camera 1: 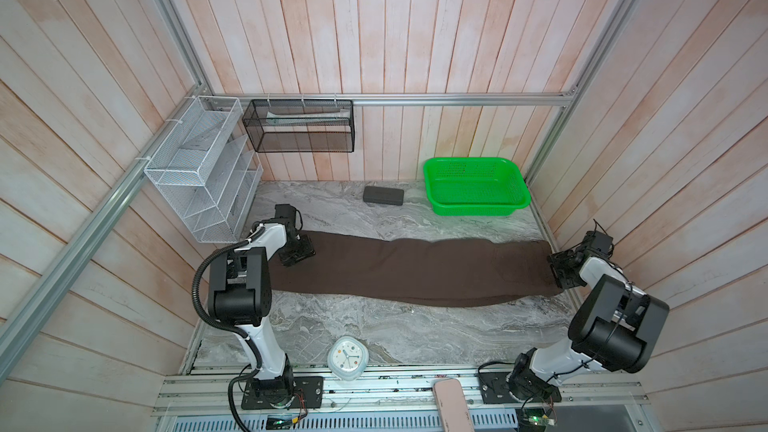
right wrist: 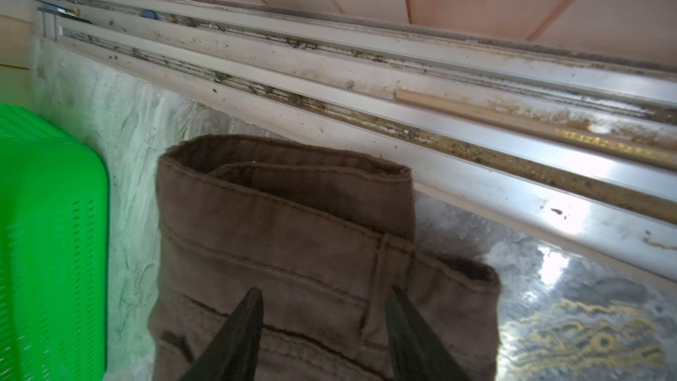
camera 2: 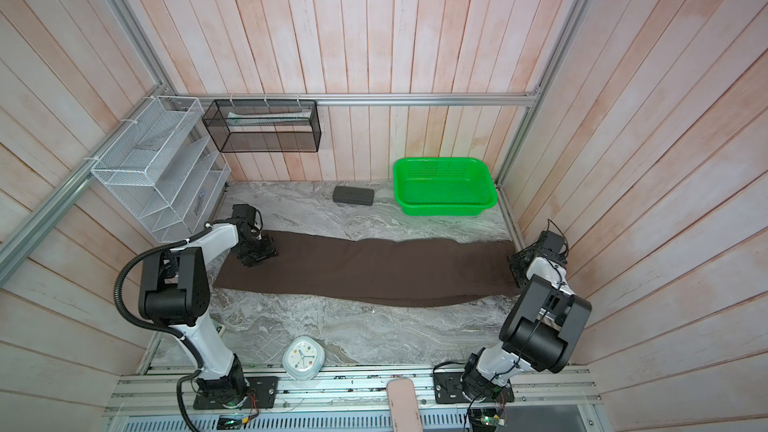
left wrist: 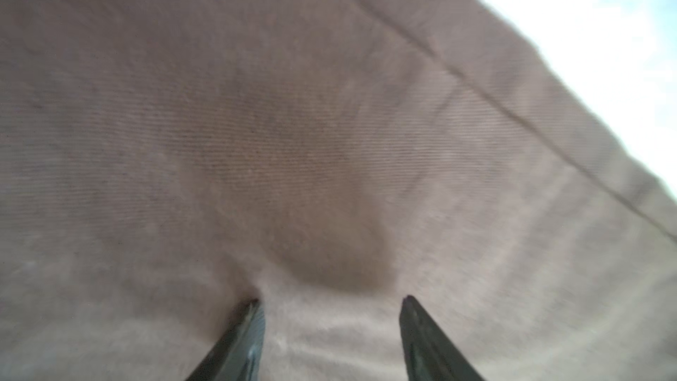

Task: Fold and stack the trousers
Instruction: 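Grasp the waistband end with the right gripper while the left holds the hem end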

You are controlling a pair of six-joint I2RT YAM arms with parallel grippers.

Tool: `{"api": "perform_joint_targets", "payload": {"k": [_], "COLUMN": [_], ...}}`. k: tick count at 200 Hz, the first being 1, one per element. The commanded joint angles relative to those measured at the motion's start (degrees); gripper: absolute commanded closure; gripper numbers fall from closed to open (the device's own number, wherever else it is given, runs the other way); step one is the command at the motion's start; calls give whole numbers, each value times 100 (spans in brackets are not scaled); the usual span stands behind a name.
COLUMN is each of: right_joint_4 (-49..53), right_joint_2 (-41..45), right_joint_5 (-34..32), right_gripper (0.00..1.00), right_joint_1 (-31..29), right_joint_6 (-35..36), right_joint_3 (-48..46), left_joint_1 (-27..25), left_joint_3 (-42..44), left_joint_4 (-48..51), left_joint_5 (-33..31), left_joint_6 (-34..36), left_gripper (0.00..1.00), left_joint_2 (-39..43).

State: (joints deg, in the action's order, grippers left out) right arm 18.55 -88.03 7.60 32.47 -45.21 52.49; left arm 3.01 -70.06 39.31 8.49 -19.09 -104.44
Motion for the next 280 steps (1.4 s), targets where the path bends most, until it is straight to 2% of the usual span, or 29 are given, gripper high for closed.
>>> {"api": "perform_joint_targets", "payload": {"k": [1,19,43,53,77,110,137,166,204,255,280], "right_joint_4": [467,859,1262,1324,1299,1160,893,633,665,582,591], "right_joint_2": [395,667,980,1099,1288,842,161,-527,-1154,-1138,-1007], "right_joint_5": [-36,-293,-623,-721,-1028,-1292,-1288,-1197,-1740,-1865,-1891], "right_gripper": [44,44,43,43,44,44,44,44,43,43,43], "right_joint_1": [-199,-632,-1554,-1995,-3540,-5338,-6127,-6327,-6208,-5639,-5520], "right_joint_6": [132,278,425,419,215,-46,-105,-77,21,-31,14], "right_joint_3": [297,585,834,838,749,780,800,712,622,46,-69], "left_joint_1": [25,50,231,390,808,1116,1180,1244,1257,1342,1336], "left_joint_3": [-286,-394,-513,-455,-220,55,26,-1,-58,-168,-182], "left_joint_4": [184,351,661,699,717,538,457,368,396,407,279], "left_joint_5": [135,-156,-449,-501,-649,-700,-770,-744,-691,-369,77], "left_joint_6": [-49,-103,87,207,555,826,880,857,906,1010,1017], "left_gripper": [34,30,24,22,22,22,22,22,22,22,22], "left_joint_2": [767,1221,1538,1596,1571,1339,992,773,655,350,128]}}
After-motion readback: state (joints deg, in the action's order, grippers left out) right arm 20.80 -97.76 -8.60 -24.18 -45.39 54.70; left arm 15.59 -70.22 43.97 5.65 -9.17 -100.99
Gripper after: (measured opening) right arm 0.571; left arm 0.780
